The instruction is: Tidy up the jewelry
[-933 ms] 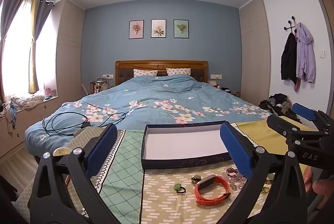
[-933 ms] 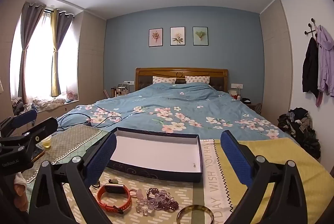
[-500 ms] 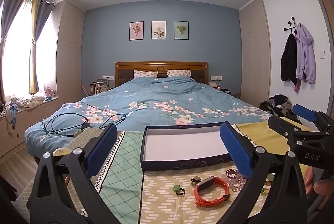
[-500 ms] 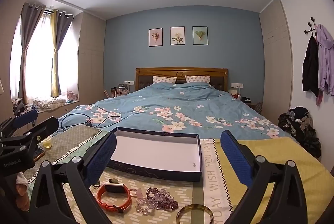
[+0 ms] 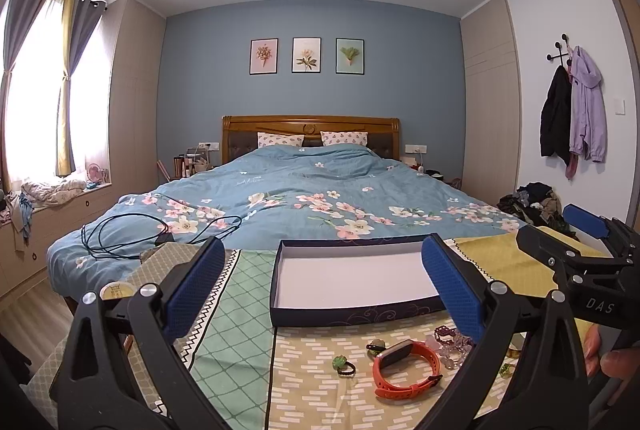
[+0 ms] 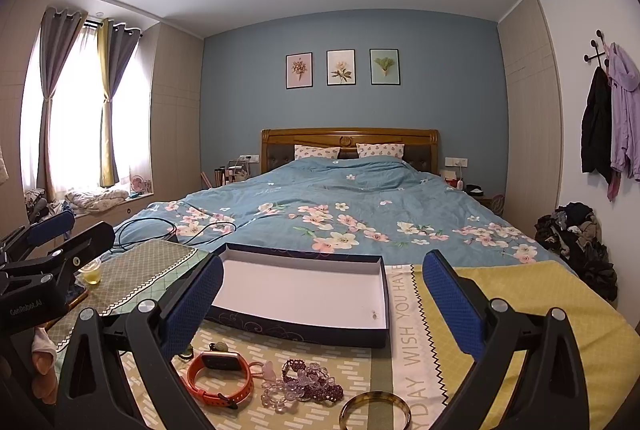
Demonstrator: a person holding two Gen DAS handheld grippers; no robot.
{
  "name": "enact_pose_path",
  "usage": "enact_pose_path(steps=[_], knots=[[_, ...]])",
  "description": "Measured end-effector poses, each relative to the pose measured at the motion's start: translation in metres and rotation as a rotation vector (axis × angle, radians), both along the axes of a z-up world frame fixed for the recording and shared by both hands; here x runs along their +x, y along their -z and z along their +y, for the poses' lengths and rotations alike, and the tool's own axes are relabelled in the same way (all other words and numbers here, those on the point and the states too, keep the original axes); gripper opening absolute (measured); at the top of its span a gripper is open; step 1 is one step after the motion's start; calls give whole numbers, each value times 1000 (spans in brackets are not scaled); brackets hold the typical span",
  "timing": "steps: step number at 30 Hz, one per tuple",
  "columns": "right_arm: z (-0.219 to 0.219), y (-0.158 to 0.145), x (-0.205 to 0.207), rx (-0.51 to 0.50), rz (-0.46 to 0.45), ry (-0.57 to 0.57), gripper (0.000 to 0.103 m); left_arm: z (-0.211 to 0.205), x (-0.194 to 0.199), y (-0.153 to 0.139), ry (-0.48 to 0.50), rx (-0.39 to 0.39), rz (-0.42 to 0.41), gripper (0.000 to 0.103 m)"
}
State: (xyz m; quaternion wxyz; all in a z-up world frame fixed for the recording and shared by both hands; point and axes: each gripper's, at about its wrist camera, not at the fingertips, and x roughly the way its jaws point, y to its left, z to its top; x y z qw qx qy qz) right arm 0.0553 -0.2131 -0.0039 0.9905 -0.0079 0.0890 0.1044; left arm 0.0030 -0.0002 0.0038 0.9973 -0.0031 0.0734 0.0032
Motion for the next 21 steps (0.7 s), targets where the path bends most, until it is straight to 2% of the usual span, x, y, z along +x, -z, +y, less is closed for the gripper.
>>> enact_pose_path(steps=[21], knots=[[0, 2, 0, 7, -3, -7, 96, 0, 0, 0, -4, -2, 2, 97]])
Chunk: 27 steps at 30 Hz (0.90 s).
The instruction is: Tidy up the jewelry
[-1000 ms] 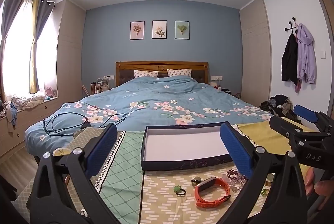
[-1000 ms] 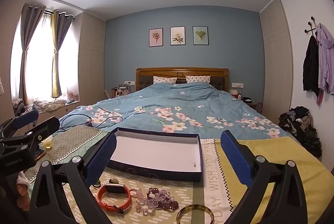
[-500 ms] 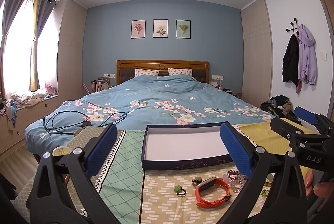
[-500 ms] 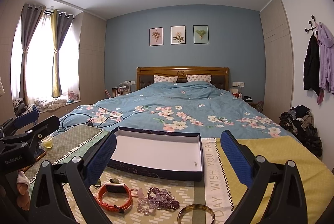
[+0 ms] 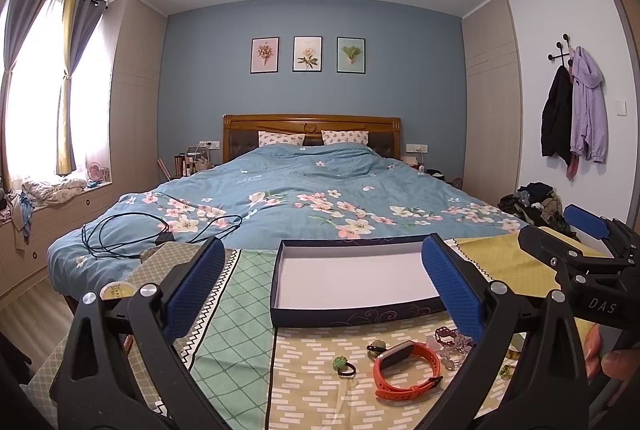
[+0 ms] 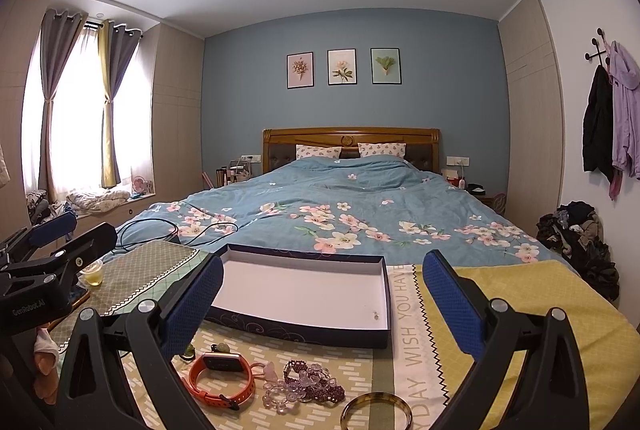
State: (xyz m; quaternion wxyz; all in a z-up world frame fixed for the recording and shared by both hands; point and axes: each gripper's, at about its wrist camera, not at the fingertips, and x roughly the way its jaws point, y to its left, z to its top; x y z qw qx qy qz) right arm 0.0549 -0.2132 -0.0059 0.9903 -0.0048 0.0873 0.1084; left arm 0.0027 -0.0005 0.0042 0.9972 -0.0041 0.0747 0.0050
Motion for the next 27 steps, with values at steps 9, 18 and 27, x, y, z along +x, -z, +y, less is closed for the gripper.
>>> enact_pose_path(steps=[9, 18, 27], knots=[[-1, 0, -1, 4, 0, 2, 96, 0, 1, 0, 0, 2, 3, 97], [-2, 0, -1, 5, 3, 3, 96, 0, 1, 0, 0, 2, 4, 97], [-2, 0, -1, 6, 7, 3, 96, 0, 1, 1, -1, 2, 5, 97]])
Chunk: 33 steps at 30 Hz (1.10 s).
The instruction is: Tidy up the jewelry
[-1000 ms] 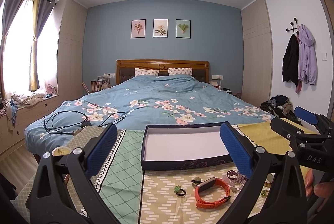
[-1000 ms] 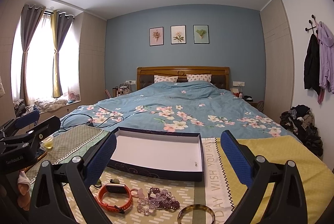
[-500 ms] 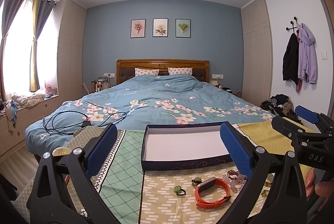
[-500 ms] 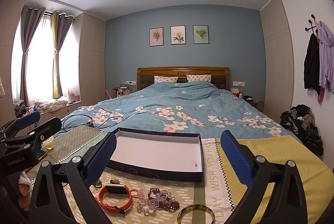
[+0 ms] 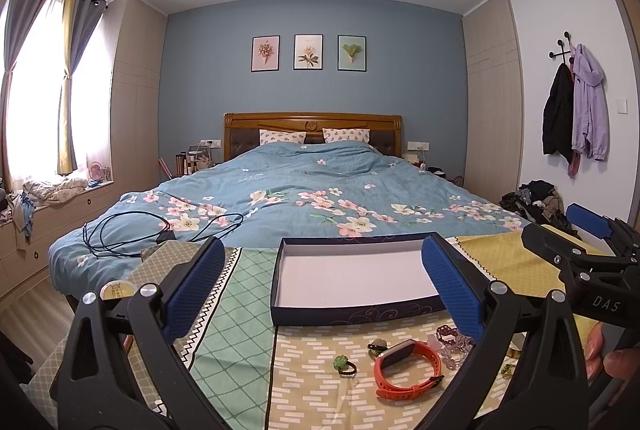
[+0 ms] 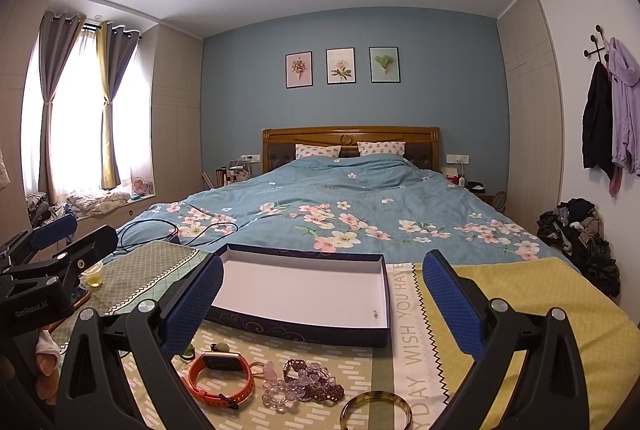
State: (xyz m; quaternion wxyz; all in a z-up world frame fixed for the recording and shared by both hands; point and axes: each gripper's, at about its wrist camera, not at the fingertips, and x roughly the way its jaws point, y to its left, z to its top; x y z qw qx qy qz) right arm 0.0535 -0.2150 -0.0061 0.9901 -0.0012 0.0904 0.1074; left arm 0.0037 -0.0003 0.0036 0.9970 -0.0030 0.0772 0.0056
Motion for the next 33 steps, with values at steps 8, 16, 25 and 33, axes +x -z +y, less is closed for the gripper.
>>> enact_pose_path(steps=[8, 16, 25, 33], knots=[[0, 1, 2, 3, 6, 1, 96, 0, 0, 0, 1, -1, 3, 97], [0, 1, 2, 4, 7, 1, 96, 0, 1, 1, 1, -1, 4, 97], [0, 1, 2, 3, 7, 2, 96, 0, 1, 2, 0, -2, 9, 97], [0, 1, 3, 4, 9, 3, 96, 0, 1, 2, 0, -2, 9, 97]])
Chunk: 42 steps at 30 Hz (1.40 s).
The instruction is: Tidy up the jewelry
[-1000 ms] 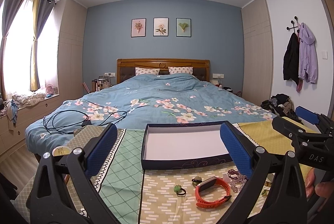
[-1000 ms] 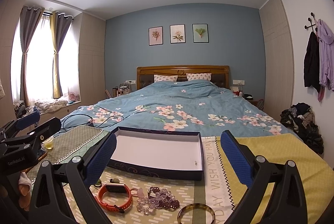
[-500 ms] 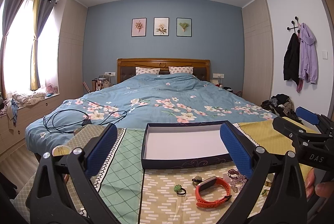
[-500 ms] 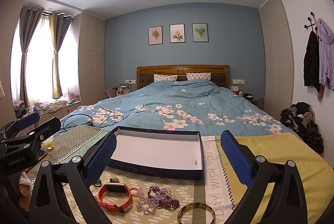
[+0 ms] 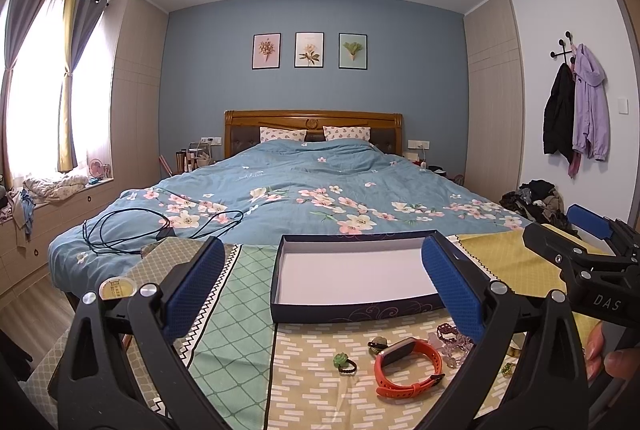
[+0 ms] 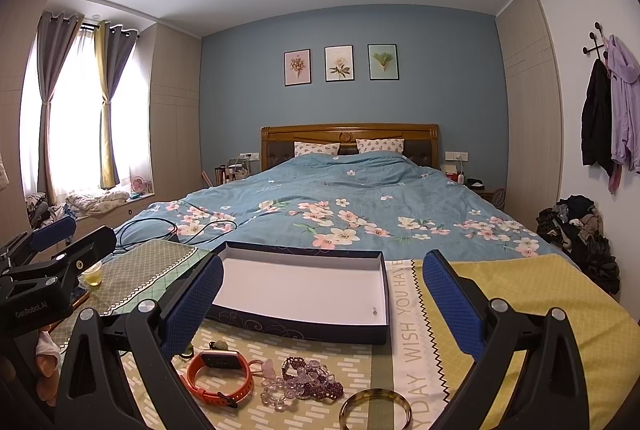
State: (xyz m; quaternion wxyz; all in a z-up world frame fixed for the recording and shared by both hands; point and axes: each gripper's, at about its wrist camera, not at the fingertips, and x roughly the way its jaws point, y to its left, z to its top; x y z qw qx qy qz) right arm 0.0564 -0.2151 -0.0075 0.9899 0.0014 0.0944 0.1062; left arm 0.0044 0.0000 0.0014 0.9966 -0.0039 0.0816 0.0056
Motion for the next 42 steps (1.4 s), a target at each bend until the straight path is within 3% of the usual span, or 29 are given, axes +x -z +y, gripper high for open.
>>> enact_pose_path(steps=[28, 32, 39, 42], knots=[[-4, 3, 3, 5, 30, -3, 96, -2, 7, 5, 8, 2, 39, 97], [-13, 12, 15, -19, 127, 4, 96, 1, 19, 14, 21, 12, 107, 97], [-40, 49, 38, -73, 382, 27, 96, 2, 56, 45, 79, 48, 326, 97], [-50, 61, 41, -105, 443, 40, 92, 0, 69, 58, 131, 33, 391, 97]])
